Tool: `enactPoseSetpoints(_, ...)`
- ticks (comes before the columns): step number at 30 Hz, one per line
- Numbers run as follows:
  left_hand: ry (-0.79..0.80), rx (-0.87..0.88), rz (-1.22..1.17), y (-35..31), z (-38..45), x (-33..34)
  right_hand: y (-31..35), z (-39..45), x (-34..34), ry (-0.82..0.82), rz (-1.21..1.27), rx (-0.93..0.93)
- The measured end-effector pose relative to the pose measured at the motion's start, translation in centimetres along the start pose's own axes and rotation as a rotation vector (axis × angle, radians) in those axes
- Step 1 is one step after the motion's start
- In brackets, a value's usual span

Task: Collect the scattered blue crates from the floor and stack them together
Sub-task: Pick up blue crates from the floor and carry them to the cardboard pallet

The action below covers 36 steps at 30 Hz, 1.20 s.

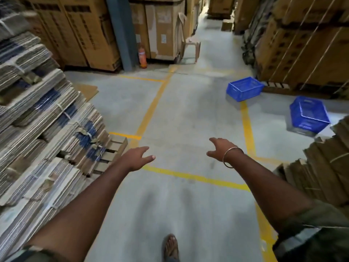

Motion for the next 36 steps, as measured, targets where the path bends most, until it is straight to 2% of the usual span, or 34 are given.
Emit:
enactPoseSetpoints(15,0.087,0.067,-0.005,-0.8,21.5,-4.2,-5.7,16.5,-4.4,0.008,0.049,0.177)
enactPoseSetpoints(20,0.08,0.004,-0.061,-0.5,29.5,-5.8,-7.1,26.4,-5.5,0.014,0.117,0.161)
enactPoseSetpoints(24,0.063,-0.118,-0.113,1.2,34.5,-7.9,-7.1,35.5,-7.1,0.05,0.133,0.107)
enactPoseSetpoints(29,-0.007,-0.282,-0.198,5.1,39.2,-11.5,-3.0,46.9,-10.0,0.081,0.106,-0.02)
enactPoseSetpoints(36,-0.067,-0.479,-0.38,13.5,45.5,-14.7,7.8,61.5,-11.6,0.143,0.097,-0.227)
Point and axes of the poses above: each hand's wrist, its own z-axis towards the middle knuckle, its own x-axis out of the palm, y = z × x, the point moved 2 cm from there along z, towards the middle knuckle
